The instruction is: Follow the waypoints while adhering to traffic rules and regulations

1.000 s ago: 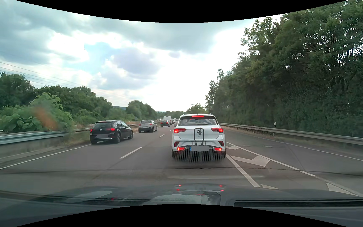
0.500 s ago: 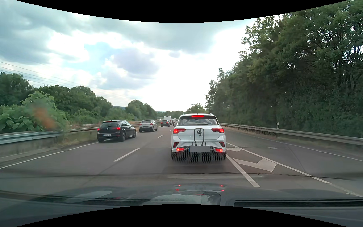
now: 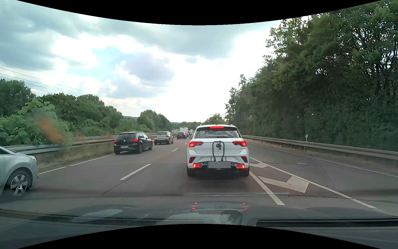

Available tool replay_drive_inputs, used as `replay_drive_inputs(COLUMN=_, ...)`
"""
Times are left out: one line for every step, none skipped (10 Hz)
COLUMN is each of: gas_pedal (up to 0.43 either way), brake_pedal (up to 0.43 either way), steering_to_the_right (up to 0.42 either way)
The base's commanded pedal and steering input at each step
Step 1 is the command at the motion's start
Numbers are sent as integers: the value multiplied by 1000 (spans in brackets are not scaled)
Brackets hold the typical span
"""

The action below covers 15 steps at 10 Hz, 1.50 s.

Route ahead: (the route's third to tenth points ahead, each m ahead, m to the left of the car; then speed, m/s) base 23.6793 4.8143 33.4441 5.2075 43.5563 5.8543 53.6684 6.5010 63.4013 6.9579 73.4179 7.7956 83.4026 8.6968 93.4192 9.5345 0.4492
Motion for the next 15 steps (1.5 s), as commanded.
replay_drive_inputs(gas_pedal=0, brake_pedal=207, steering_to_the_right=0)
replay_drive_inputs(gas_pedal=0, brake_pedal=207, steering_to_the_right=0)
replay_drive_inputs(gas_pedal=0, brake_pedal=207, steering_to_the_right=0)
replay_drive_inputs(gas_pedal=0, brake_pedal=213, steering_to_the_right=0)
replay_drive_inputs(gas_pedal=0, brake_pedal=213, steering_to_the_right=0)
replay_drive_inputs(gas_pedal=0, brake_pedal=213, steering_to_the_right=0)
replay_drive_inputs(gas_pedal=0, brake_pedal=213, steering_to_the_right=0)
replay_drive_inputs(gas_pedal=0, brake_pedal=213, steering_to_the_right=0)
replay_drive_inputs(gas_pedal=0, brake_pedal=226, steering_to_the_right=0)
replay_drive_inputs(gas_pedal=0, brake_pedal=238, steering_to_the_right=0)
replay_drive_inputs(gas_pedal=0, brake_pedal=244, steering_to_the_right=0)
replay_drive_inputs(gas_pedal=0, brake_pedal=250, steering_to_the_right=0)
replay_drive_inputs(gas_pedal=0, brake_pedal=250, steering_to_the_right=0)
replay_drive_inputs(gas_pedal=0, brake_pedal=256, steering_to_the_right=0)
replay_drive_inputs(gas_pedal=0, brake_pedal=256, steering_to_the_right=0)
